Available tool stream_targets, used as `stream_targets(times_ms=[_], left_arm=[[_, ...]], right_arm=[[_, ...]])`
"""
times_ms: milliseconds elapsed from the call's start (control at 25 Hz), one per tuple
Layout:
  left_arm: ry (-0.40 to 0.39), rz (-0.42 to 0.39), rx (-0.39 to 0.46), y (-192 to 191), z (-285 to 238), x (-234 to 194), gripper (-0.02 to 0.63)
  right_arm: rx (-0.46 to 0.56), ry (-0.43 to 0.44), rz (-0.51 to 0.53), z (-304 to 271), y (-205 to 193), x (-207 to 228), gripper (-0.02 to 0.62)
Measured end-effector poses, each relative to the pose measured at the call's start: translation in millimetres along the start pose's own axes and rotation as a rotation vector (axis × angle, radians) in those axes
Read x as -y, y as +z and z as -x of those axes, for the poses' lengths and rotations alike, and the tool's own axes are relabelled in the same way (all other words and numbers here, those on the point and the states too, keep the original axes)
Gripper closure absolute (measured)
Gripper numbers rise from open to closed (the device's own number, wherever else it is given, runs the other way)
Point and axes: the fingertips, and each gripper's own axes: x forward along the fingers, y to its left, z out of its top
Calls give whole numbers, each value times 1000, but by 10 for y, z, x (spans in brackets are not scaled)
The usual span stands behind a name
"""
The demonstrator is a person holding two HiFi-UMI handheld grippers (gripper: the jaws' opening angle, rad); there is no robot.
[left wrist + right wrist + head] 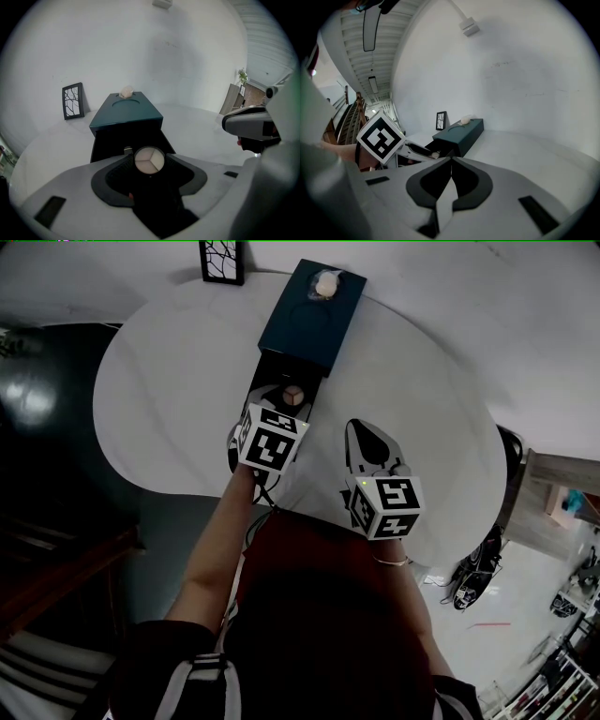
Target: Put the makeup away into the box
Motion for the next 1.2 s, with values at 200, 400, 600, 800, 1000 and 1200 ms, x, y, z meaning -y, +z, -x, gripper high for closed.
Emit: stream_targets(times_ms=[200,400,600,800,1000,1200], left_arm=[[1,1,2,0,-6,-2,373],[2,-4,14,15,8,9,373],[-2,-25,0,-11,72,44,373],[-27,-26,-44,-118,65,65,373],[-36,-12,-68,-164,47,68,373],[-34,5,-98,-209,25,68,373]], right_arm=[[-7,1,5,-5,4,-4,580],[-14,8,13,-23,-5,-25,580],[-14,14,18,-39,1,-41,580],[-19,22,23,-44,-5,-41,580],[-18,31,22,-69,-4,-53,580],[-21,38,21,-83,-12,-58,580]])
